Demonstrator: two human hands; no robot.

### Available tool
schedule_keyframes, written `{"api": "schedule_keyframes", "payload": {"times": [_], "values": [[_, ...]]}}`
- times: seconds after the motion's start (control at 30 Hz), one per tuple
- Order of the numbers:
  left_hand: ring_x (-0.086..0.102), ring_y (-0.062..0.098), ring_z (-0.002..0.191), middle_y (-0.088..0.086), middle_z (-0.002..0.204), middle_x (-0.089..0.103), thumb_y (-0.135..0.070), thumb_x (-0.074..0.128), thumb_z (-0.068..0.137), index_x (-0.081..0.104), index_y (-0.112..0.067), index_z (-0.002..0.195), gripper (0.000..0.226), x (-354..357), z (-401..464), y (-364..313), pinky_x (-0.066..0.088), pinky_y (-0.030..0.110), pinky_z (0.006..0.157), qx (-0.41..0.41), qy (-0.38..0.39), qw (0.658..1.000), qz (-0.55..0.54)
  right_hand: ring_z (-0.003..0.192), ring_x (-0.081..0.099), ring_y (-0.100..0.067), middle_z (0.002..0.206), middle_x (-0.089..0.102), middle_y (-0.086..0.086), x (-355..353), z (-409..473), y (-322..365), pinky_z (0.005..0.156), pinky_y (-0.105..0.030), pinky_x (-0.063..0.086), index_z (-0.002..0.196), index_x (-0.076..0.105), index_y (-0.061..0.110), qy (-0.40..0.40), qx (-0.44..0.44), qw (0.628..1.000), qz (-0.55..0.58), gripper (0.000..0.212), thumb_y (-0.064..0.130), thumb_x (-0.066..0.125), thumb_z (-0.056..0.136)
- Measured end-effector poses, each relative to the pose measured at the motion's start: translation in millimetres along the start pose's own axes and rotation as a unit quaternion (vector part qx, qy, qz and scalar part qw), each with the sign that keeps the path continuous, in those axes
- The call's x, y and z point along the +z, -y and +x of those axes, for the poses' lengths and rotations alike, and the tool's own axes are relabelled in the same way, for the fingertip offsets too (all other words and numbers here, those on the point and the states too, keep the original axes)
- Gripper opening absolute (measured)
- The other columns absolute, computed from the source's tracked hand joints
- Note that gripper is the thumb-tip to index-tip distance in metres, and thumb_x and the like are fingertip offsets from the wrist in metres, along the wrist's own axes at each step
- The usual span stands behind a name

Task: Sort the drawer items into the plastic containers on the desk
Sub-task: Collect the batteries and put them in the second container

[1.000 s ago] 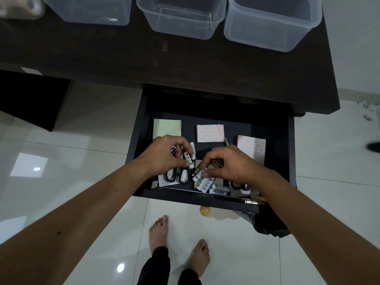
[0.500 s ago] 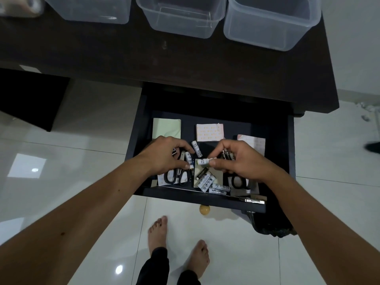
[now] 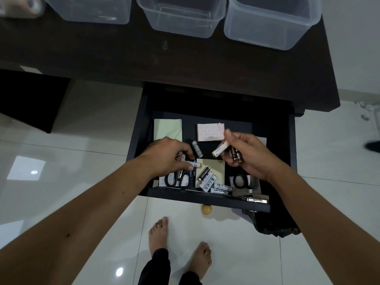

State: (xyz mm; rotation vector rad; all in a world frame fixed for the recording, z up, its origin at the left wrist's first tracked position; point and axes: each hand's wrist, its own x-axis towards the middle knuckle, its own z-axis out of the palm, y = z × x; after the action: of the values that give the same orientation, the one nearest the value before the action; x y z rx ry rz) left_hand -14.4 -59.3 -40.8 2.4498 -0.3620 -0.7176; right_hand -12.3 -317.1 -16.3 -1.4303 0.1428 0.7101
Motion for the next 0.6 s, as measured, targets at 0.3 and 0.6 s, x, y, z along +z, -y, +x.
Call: {"api": "schedule_keyframes", "payload": {"times": [0.3, 0.6], "values": [[0.065, 0.011, 0.075, -0.005, 0.079, 0.069, -0.045, 0.078, 0.092, 0.077, -0.030, 0.100, 0.017, 0.9, 2.2, -0.4, 0.056, 0.033, 0.071, 0.016, -0.044, 0.999, -0.025, 0.044, 0.056, -0.020, 0.058, 0.056, -0.007, 2.4, 7.0, -0.3, 0.033, -0.018, 0.025, 0.081, 0.059, 0.012, -0.025, 0.030, 0.999, -0.008, 0.035, 0.044, 0.065, 0.092], [0.062, 0.000, 0.075, -0.011, 0.091, 0.065, -0.044, 0.073, 0.096, 0.068, -0.023, 0.099, 0.022, -2.3, -0.4, -8.0, 0.040, 0.010, 0.062, -0.019, -0.094, 0.985, -0.142, 0.051, 0.058, -0.017, 0.069, 0.066, -0.005, 6.5, 6.8, -6.8, 0.046, -0.024, 0.040, 0.080, 0.065, 0.012, 0.023, 0.014, 0.978, -0.209, 0.026, 0.031, 0.079, 0.092]]}}
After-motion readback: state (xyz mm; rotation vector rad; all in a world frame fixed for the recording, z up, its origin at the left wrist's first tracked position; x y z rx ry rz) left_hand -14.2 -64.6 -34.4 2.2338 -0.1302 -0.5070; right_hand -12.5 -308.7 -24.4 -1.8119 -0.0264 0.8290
